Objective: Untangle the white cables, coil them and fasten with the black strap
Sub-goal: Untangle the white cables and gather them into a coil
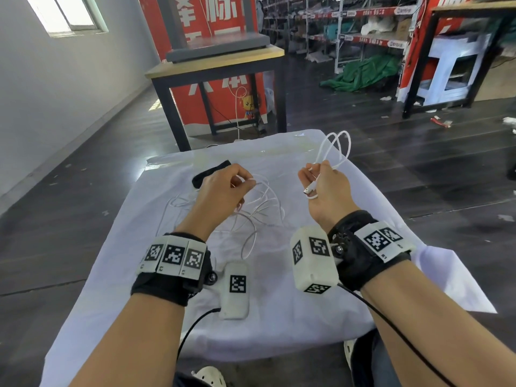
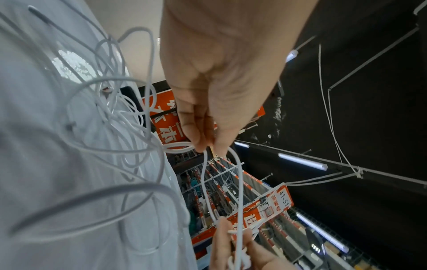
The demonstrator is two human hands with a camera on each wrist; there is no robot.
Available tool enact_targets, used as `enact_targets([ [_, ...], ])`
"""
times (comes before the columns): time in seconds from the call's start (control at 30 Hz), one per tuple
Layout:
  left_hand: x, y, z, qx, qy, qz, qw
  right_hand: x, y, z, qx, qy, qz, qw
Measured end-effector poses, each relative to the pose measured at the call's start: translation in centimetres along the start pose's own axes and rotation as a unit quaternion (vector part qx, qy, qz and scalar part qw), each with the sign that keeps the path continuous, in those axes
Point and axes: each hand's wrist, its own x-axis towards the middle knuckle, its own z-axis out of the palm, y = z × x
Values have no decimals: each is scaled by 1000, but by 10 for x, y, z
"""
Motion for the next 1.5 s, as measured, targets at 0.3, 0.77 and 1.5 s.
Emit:
enact_targets([
  [0.3, 3, 1, -12, -194, 101, -107, 970, 1, 4, -2, -183, -45, -33, 982],
  [0.77, 2, 4, -11, -218, 129, -78, 964, -21, 4, -3, -500, -291, 56, 814],
  [1.5, -3, -4, -26, -158, -147, -150, 965, -22, 9, -4, -532, -381, 54, 754],
])
